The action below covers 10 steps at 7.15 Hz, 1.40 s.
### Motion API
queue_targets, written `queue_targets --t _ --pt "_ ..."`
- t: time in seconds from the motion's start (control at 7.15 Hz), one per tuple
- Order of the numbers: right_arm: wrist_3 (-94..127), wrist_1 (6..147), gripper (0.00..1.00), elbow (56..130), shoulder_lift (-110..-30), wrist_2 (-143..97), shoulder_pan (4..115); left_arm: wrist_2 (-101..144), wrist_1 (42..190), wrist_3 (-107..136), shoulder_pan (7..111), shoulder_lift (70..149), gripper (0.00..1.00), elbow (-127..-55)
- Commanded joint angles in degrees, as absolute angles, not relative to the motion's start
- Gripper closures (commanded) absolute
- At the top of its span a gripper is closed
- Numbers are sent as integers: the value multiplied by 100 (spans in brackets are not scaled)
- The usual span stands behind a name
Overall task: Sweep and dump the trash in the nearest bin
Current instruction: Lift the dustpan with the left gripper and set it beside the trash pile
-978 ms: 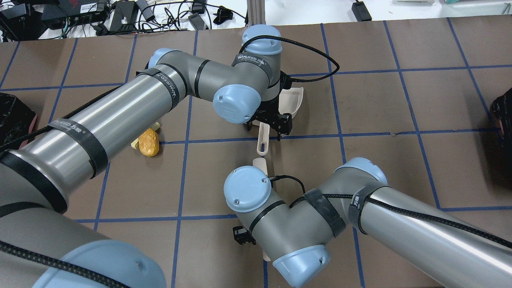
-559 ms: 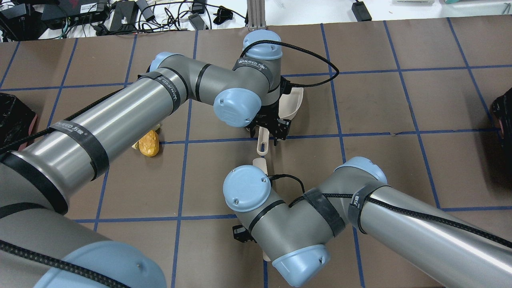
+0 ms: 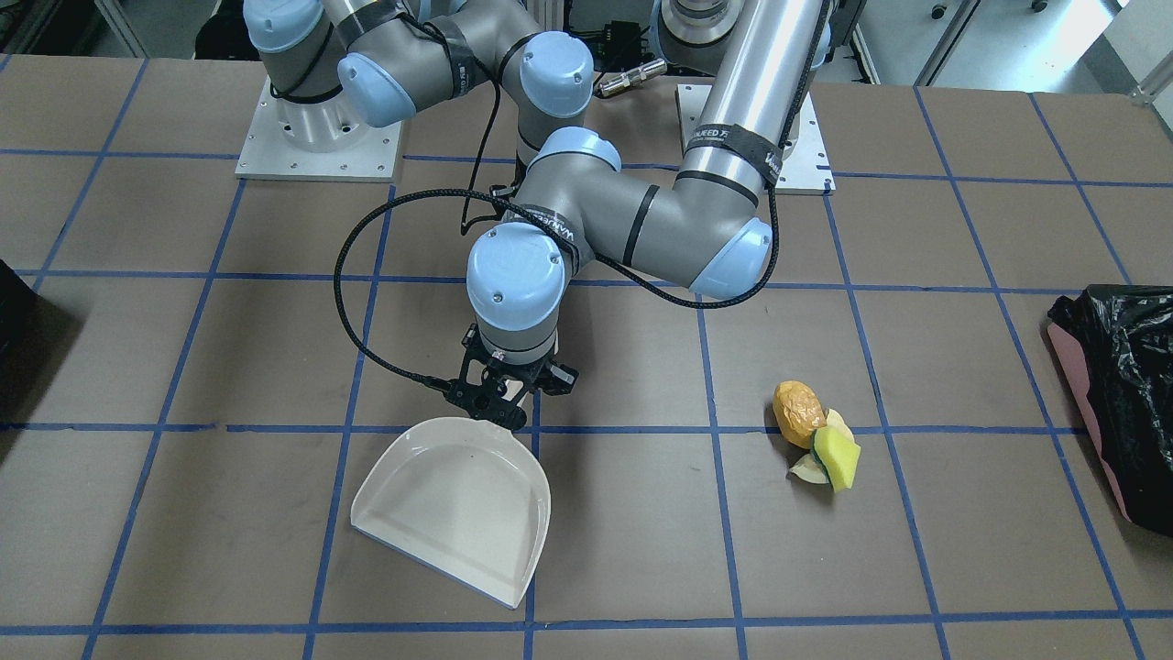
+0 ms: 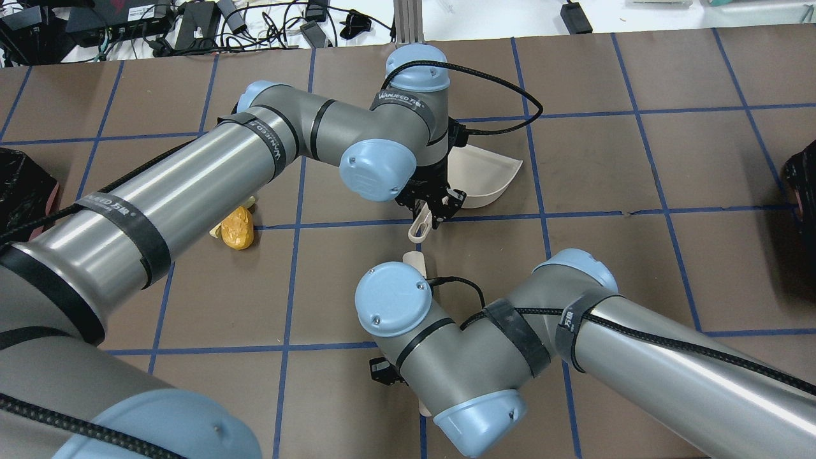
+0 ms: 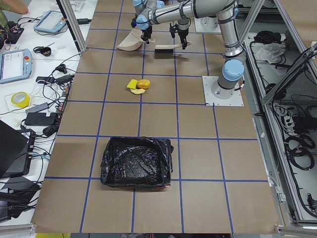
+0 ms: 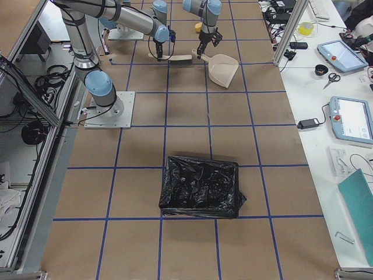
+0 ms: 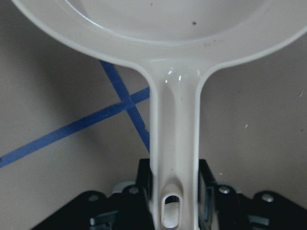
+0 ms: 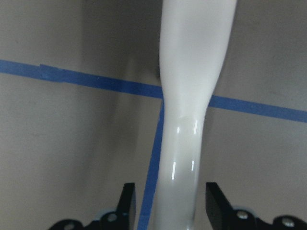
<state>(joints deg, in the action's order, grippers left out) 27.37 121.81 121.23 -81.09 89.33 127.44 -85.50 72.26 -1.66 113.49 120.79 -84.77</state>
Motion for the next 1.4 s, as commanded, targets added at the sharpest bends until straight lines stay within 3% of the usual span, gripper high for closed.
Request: queue_targets --t 0.0,0.28,0.84,1.26 --pt "2830 12173 70 12120 -8104 8903 12805 -8700 7216 -228 11303 11936 100 -8281" --pt "2891 12173 99 12120 -8095 8895 12814 -9192 7286 -778 10902 11804 100 -7807" --pt "2892 12155 100 12103 -8112 8947 12806 -9229 7469 -3323 8883 11217 100 -7559" --pt "2962 11281 100 11455 -8112 9000 12814 -9281 7541 -5643 7318 10925 100 -7673"
